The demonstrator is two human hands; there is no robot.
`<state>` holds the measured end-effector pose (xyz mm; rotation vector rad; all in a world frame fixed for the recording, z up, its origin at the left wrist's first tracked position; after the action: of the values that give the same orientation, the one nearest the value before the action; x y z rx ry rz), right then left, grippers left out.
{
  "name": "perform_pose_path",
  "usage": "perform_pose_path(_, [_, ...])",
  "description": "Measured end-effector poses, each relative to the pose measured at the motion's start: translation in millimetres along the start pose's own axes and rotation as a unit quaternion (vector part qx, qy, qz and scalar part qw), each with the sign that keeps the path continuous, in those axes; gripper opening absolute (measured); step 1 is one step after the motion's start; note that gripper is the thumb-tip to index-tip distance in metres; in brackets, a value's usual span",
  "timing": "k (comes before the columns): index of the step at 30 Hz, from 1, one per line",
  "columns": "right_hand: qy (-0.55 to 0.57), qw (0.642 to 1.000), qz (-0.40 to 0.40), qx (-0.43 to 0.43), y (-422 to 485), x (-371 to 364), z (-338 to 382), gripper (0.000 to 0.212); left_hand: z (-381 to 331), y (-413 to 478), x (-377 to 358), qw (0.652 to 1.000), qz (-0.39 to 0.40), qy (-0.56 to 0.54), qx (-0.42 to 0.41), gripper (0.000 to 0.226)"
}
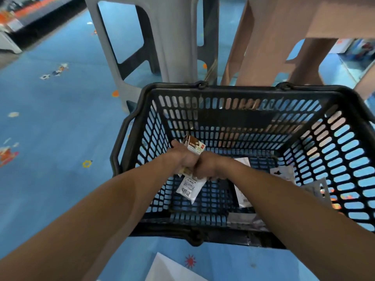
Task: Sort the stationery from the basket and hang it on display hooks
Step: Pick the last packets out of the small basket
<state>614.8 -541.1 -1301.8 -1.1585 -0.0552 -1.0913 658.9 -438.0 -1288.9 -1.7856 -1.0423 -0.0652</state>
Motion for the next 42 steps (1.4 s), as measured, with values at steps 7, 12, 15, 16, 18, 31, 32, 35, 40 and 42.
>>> perform_pose_path(7, [-0.104,0.993,-0.059,0.023,-47.1,40.7,14.7,0.018,-11.2,-27.4,7.2,0.998,0.039,-0.044,-0.034,0.096])
perform_pose_path(12, [-0.148,0.963,-0.210,0.079,-80.1,70.4,25.0,0.011,-22.2,-49.1,10.8,0.986,0.078,-0.095,-0.116,0.083])
perform_pose_path(15, [-0.158,0.953,-0.237,0.099,-97.6,87.1,30.0,0.005,-27.3,-62.2,16.4,0.973,0.103,-0.131,-0.160,0.073])
perform_pose_path(16, [-0.163,0.948,-0.249,0.114,-105.1,91.9,31.8,0.003,-28.7,-65.7,18.6,0.967,0.108,-0.156,-0.171,0.070])
perform_pose_path(18, [-0.174,0.933,-0.287,0.131,-121.1,100.9,32.2,0.012,-29.2,-72.1,22.9,0.954,0.127,-0.201,-0.182,0.063])
perform_pose_path(31, [0.082,0.947,-0.198,0.239,-160.0,108.6,48.8,0.005,-22.5,-101.8,37.4,0.914,0.237,-0.296,-0.144,0.058])
perform_pose_path(32, [0.106,0.942,-0.207,0.244,-157.6,107.5,50.1,0.006,-23.6,-104.2,38.3,0.902,0.254,-0.314,-0.151,0.059])
perform_pose_path(35, [0.146,0.925,-0.242,0.253,-150.7,105.0,53.9,0.005,-28.2,-114.7,37.9,0.868,0.320,-0.332,-0.186,0.051])
perform_pose_path(40, [0.021,0.897,-0.373,0.238,-153.4,104.2,60.9,0.008,-34.0,-115.5,29.4,0.864,0.345,-0.297,-0.214,0.033])
perform_pose_path(42, [-0.003,0.878,-0.425,0.220,-151.6,100.1,58.8,0.014,-36.2,-114.1,26.4,0.876,0.327,-0.270,-0.228,0.020])
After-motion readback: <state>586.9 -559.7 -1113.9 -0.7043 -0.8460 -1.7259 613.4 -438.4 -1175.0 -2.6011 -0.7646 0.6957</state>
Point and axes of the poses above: each hand's wrist, its own y-axis towards the middle knuckle, its own x-axis out of the back of the hand, z = x × y, the point moved 4 cm from there along y, towards the middle knuckle, and after that the axes turned 1 degree about z, right-handed, at the moved point
